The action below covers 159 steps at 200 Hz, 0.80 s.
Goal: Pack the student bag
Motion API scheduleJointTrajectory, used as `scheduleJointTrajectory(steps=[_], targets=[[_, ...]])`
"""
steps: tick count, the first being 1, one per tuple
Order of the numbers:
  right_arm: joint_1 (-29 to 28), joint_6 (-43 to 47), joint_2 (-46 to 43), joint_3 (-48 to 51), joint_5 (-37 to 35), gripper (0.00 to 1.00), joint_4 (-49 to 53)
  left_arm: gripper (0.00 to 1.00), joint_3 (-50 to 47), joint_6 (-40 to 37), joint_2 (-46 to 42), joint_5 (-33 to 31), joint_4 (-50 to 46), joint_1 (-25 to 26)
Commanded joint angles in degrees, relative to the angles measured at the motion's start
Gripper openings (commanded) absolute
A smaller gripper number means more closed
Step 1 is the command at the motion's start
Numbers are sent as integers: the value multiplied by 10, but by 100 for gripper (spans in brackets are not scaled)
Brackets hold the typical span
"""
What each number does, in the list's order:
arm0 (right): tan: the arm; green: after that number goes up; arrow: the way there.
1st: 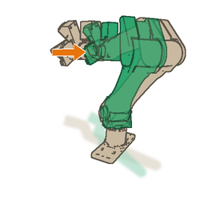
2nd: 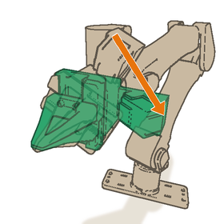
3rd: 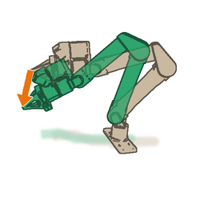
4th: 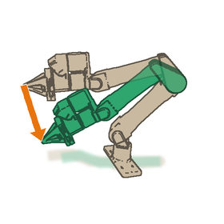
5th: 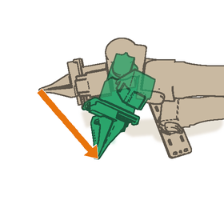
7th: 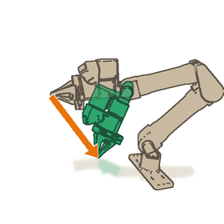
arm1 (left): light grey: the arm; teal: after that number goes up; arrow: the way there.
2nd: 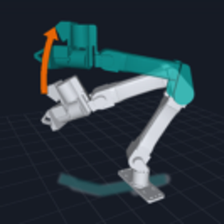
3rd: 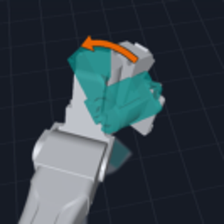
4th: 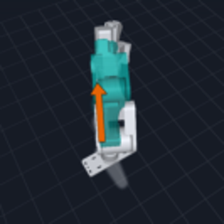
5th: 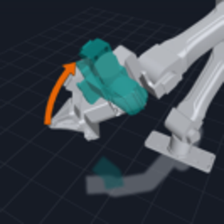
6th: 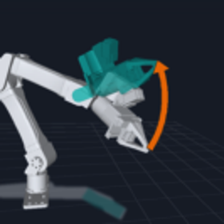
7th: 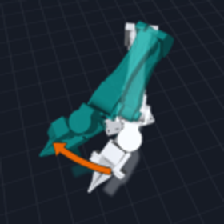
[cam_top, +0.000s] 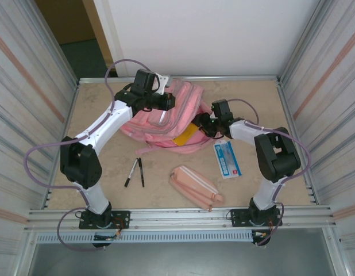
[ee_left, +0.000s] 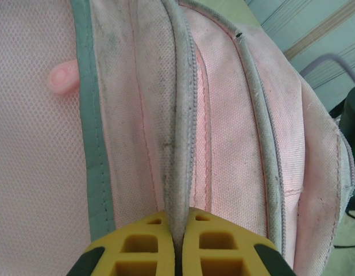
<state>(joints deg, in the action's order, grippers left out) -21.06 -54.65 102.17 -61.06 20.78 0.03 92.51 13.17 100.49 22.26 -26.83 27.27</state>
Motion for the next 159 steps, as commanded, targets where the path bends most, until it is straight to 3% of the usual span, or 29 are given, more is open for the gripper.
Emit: scheduleJointTrajectory(steps=[1, 49, 82, 120, 159], targets=[[11, 77, 7, -31, -10, 56, 86, 0, 6, -14, -48, 36, 49, 3], [8, 188, 81, -105, -8, 59, 153, 0, 4, -20, -50, 45, 49, 2], [9, 258, 124, -143, 49, 58, 202, 0, 3, -3, -47, 68, 57, -9], [23, 282, 136, -132, 196, 54, 176, 0, 4, 4, -33, 76, 60, -10], [62, 186, 145, -81, 327, 48, 28, 0, 2, 21, -17, 89, 66, -10]])
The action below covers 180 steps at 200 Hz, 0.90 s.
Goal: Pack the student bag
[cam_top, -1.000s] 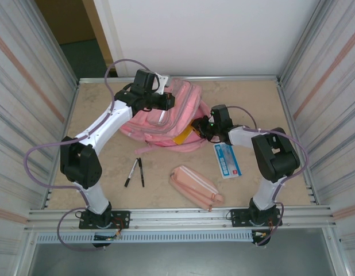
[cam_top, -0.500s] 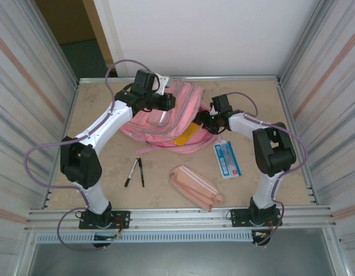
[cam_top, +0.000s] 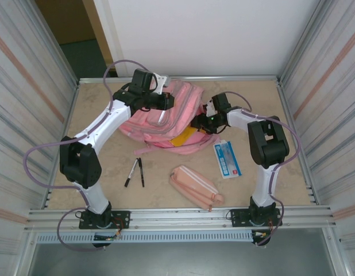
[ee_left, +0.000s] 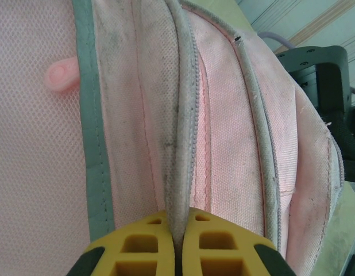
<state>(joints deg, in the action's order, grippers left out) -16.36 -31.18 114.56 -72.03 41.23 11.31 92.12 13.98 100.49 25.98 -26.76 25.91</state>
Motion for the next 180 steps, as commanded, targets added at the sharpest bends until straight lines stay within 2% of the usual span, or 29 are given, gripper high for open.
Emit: scheduleJointTrajectory(steps=[1, 58, 123, 134, 144, 154, 171, 180], targets=[[16, -51, 21, 29, 125, 48, -87, 0, 5, 13, -17, 52, 65, 4], [19, -99, 28, 35, 179, 44, -149, 0, 4, 12, -12, 55, 62, 3], [-21, -84, 47, 15, 112, 37, -126, 0, -1, 14, -14, 54, 65, 4], [-29, -95, 48, 19, 106, 31, -145, 0, -1, 13, -15, 54, 64, 4], [-30, -106, 46, 23, 105, 17, -161, 0, 1, 8, -17, 51, 62, 4], [-28, -118, 37, 31, 113, 9, -179, 0, 4, 4, -19, 50, 56, 2], [-20, -137, 7, 54, 125, 0, -203, 0, 7, -9, -26, 49, 44, 1], [-13, -143, -11, 64, 133, 0, -206, 0, 5, -14, -32, 48, 40, -2]])
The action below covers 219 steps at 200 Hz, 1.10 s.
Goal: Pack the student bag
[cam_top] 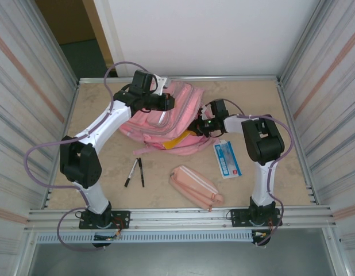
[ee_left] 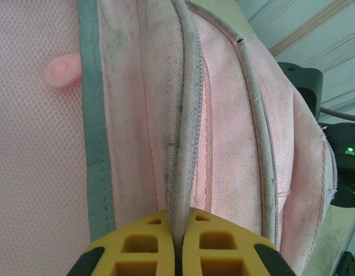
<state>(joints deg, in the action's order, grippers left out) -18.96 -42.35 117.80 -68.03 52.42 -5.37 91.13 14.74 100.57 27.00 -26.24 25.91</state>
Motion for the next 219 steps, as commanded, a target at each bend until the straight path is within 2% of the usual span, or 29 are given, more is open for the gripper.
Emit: scheduleJointTrajectory(steps=[1, 45, 56, 80, 109, 133, 156, 188, 219], targets=[[14, -32, -46, 26, 22, 0, -40, 0, 15, -22, -34, 38, 34, -3], [46, -115, -124, 83, 91, 0, -118, 0, 23, -38, -46, 38, 18, -21], [51, -100, -137, 76, 106, 0, -91, 0, 27, -38, -47, 38, 15, -25], [65, 4, -156, 27, 114, 0, 60, 0, 35, -30, -48, 50, 18, -27], [71, -28, -169, 18, 145, 0, 24, 0, 36, -25, -45, 68, 20, -27], [65, -111, -159, 24, 172, 0, -79, 0, 34, -25, -43, 79, 21, -27], [56, -165, -138, 13, 169, 0, -144, 0, 34, -27, -44, 106, 25, -27], [33, -194, -73, -37, 162, 0, -171, 0, 42, -40, -45, 142, 22, -27], [18, -211, 10, -87, 134, 0, -176, 0, 43, -41, -49, 144, 26, -27]])
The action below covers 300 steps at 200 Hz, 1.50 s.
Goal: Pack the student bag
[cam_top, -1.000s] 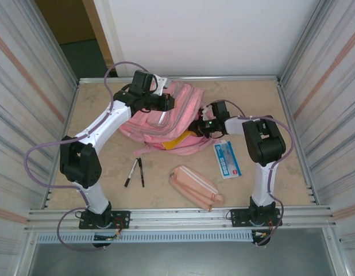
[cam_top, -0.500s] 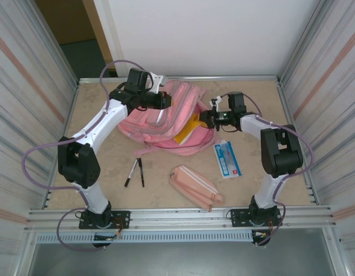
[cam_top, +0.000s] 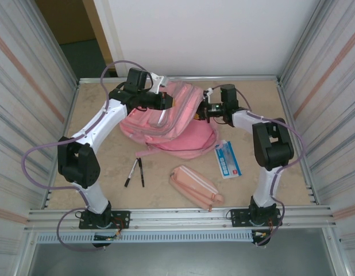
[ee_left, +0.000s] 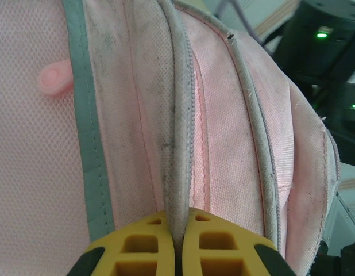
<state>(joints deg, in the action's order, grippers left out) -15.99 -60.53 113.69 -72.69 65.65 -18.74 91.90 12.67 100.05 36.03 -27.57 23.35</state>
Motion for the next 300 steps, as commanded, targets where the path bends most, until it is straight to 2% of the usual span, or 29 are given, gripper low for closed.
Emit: scheduleJointTrajectory(steps=[1, 31, 55, 79, 98, 108, 143, 194, 235, 252, 268, 274, 300], targets=[[-11, -31, 54, -43, 0, 0, -42, 0, 36, -20, -43, 55, 39, -2], [-21, -41, 131, -98, -30, 0, -38, 0, 31, -20, -42, 69, 45, -1], [-21, -8, 182, -150, -65, 0, 43, 0, 23, -24, -42, 70, 47, -1], [-19, 47, 204, -189, -130, 14, 151, 0, 1, -35, -46, 65, 55, -1], [-13, 40, 203, -188, -161, 30, 157, 0, -19, -28, -47, 31, 71, -1], [-10, 40, 193, -181, -174, 37, 158, 0, -31, -24, -48, 4, 78, -1], [4, 80, 131, -139, -204, 41, 183, 0, -64, -10, -32, -33, 110, -1], [46, 80, -14, 26, -265, 53, 145, 0, -72, 19, 21, -105, 125, 2], [93, 77, -144, 145, -309, 55, 145, 0, -65, 13, 65, -153, 132, 26], [114, 88, -200, 183, -322, 56, 158, 9, -63, 18, 78, -190, 128, 41], [134, 105, -257, 214, -345, 57, 184, 33, -72, 28, 71, -214, 128, 52], [142, 113, -277, 224, -354, 58, 195, 39, -77, 35, 65, -224, 126, 54], [147, 172, -349, 239, -398, 59, 257, 47, -104, 67, 1, -260, 82, 54]])
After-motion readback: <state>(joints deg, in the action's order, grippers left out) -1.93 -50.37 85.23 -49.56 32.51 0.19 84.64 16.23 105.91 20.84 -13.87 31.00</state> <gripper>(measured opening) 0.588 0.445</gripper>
